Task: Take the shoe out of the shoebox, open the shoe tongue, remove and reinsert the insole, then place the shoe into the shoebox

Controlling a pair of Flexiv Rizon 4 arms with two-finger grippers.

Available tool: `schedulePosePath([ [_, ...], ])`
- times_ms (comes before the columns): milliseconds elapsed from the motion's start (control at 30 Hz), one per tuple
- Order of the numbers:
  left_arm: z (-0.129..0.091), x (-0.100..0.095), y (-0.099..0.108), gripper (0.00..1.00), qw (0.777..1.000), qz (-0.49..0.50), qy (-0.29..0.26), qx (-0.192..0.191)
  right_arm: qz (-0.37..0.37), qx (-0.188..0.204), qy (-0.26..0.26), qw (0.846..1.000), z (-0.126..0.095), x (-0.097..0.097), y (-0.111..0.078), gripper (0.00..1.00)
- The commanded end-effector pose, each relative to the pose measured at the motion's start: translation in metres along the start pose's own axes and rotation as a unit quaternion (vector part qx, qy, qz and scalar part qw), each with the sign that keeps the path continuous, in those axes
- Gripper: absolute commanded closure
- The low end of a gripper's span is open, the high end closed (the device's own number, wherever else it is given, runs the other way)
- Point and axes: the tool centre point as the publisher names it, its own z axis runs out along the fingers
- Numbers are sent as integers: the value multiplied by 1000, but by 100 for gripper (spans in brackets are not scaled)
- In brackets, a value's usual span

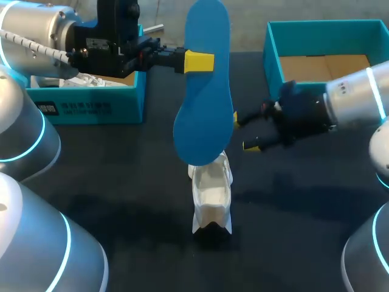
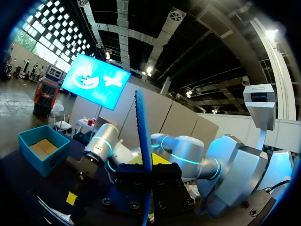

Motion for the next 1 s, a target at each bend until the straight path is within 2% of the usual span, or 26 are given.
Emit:
schedulePosePath([
  [33,1,0,1,100,1000,0,0,0,1,-2,111,994,-13,-2,-2,0],
  [267,1,0,1,100,1000,0,0,0,36,6,154,987,-17,3,6,0],
  [467,1,0,1,100,1000,0,0,0,36,6,154,987,-17,3,6,0],
  [533,-7,-6,-5,100,999,32,-6,5,36,6,154,987,-17,3,6,0],
  [633,-16,-10,-16,100,991,124,-41,-9,36,6,154,987,-17,3,6,0],
  [700,-17,-5,-21,100,970,223,-83,-51,36,6,154,987,-17,3,6,0],
  [733,-18,-4,-24,100,960,261,-89,-53,36,6,154,987,-17,3,6,0],
  [800,-22,-3,-25,100,918,362,-144,-75,36,6,154,987,-17,3,6,0],
  [833,-26,-2,-25,100,899,403,-154,-70,36,6,154,987,-17,3,6,0],
  [867,-29,-3,-23,100,867,448,-191,-108,36,6,154,987,-17,3,6,0],
  [1000,-29,-3,-23,100,867,448,-191,-108,36,6,154,987,-17,3,6,0],
])
